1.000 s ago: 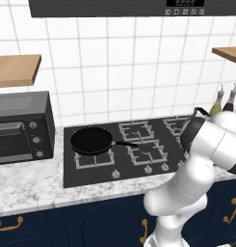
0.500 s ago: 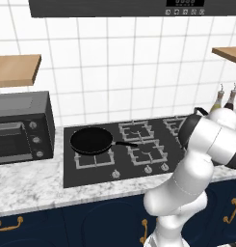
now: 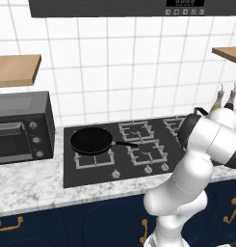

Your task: Pick the kettle from the counter and place it on a stove burner. Then turn the burner on.

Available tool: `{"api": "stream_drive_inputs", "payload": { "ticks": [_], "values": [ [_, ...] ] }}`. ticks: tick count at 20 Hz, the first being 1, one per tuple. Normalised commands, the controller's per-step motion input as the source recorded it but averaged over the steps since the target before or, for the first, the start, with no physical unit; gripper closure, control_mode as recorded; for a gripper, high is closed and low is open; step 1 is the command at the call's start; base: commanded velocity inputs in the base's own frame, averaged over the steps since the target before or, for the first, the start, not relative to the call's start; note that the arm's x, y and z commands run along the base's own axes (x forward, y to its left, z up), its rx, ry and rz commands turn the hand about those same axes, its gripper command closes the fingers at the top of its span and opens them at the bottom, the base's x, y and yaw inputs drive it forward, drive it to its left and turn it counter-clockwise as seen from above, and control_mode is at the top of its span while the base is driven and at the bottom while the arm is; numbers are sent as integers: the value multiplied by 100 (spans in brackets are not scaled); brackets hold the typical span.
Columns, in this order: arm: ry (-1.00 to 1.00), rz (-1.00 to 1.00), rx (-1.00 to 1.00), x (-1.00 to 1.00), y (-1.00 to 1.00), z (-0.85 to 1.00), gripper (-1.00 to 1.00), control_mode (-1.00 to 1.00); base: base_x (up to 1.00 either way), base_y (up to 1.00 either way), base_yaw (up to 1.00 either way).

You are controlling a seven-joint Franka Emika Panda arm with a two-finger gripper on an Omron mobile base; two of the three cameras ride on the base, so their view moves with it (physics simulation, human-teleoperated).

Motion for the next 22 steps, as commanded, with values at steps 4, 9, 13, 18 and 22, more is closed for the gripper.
{"api": "stream_drive_inputs", "payload": {
  "ticks": [4, 9, 13, 18, 22],
  "values": [
    [0, 0, 0, 0, 6, 0, -100, -100, 0, 0, 0],
    [0, 0, 0, 0, 4, 0, 100, -100, 0, 0, 0],
    [0, 0, 0, 0, 0, 0, 100, -100, 0, 0, 0],
    [0, 0, 0, -3, 0, 0, 100, -100, 0, 0, 0],
    [0, 0, 0, -6, 0, 0, 100, -100, 0, 0, 0]
  ]
}}
